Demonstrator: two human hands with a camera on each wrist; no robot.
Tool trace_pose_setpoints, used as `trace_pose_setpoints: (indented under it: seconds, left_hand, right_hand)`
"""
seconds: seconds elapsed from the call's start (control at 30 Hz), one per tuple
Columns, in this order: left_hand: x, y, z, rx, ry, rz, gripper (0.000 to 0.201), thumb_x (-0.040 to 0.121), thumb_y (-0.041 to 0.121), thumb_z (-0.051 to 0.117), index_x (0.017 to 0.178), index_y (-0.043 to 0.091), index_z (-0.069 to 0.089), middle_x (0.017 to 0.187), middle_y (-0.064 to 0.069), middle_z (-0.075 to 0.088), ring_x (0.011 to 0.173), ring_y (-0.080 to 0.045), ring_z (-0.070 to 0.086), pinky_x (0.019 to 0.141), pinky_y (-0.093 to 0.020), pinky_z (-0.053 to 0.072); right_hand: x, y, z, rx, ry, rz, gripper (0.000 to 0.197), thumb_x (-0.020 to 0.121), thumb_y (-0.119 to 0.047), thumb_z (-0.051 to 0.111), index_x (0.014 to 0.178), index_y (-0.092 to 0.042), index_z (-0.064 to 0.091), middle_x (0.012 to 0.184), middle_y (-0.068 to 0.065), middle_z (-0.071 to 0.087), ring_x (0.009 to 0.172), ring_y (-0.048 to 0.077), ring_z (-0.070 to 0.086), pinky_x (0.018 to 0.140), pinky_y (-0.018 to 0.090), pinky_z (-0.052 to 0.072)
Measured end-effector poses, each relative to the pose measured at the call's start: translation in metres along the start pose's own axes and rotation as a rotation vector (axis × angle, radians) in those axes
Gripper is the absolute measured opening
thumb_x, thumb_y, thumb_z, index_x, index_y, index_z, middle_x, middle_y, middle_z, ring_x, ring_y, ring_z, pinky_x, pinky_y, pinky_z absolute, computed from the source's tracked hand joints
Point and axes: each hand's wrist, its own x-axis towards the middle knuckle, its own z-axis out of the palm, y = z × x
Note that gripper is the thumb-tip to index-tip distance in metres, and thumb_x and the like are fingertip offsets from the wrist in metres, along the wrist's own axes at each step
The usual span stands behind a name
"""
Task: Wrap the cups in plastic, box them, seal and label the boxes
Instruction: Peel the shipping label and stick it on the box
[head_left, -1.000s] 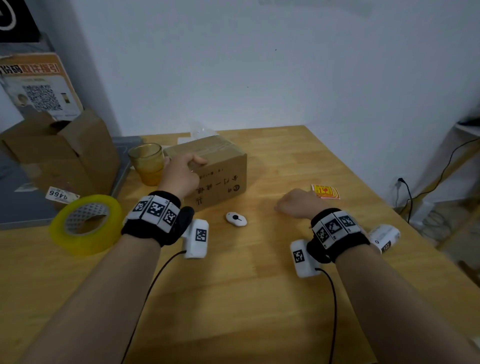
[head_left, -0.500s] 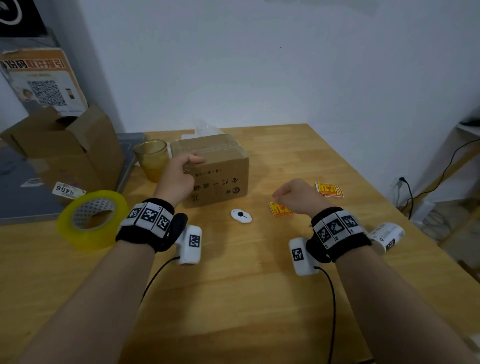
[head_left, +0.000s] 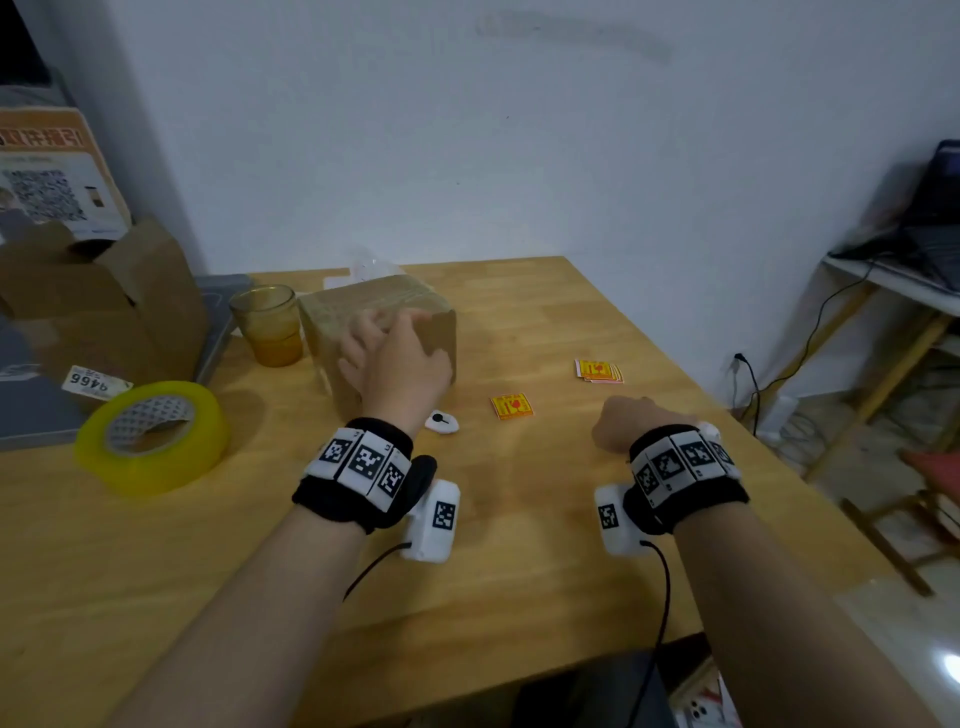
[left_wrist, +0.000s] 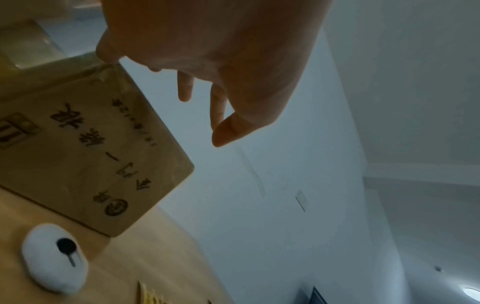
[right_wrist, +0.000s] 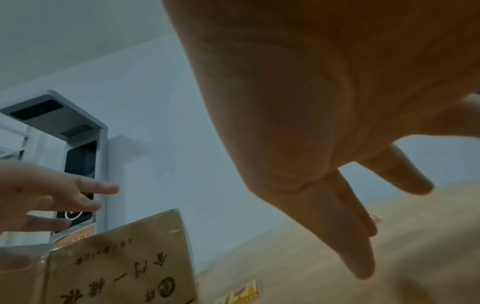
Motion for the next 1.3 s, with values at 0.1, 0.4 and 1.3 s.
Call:
trace_pose_setpoints:
  seconds: [0.1,0.4,1.3]
  left_hand:
    - [-0.010,0.006,0.004,-0.138,-0.057,0.017,0.036,0.089,0.015,0.057,0.120,0.034,0.059,0.140,-0.003,0.035,0.141,-0.030,0.020,0.110,-0.043,0.033]
    - [-0.021,-0.005,0.005,-0.391,-0.231,0.006,0.023,0.094,0.014,0.060,0.104,0.033,0.068,0.122,0.004,0.066,0.118,-0.018,0.058,0.099,-0.042,0.051]
    - [0.013,-0.087,-0.043,-0.631,-0.195,-0.092,0.017,0.092,0.024,0.076,0.080,0.013,0.074,0.085,-0.012,0.075,0.077,-0.019,0.069,0.078,-0.045,0.061]
  right_hand:
    - [0.002,0.017,0.010,0.003,0.063,-0.072,0.012,0.090,-0.009,0.042,0.088,-0.017,0.050,0.126,0.011,0.060,0.120,0.036,0.052,0.113,0.051,0.026]
    - [-0.044,0.007,-0.004,0.474,0.131,-0.421,0.038,0.095,0.003,0.056,0.126,-0.016,0.069,0.121,0.005,0.060,0.093,0.025,0.072,0.090,0.041,0.060]
    - [-0.069,-0.159,-0.011,1.171,-0.104,-0.841,0.034,0.091,-0.013,0.076,0.123,-0.020,0.068,0.112,0.009,0.071,0.071,0.018,0.068,0.051,0.033,0.055]
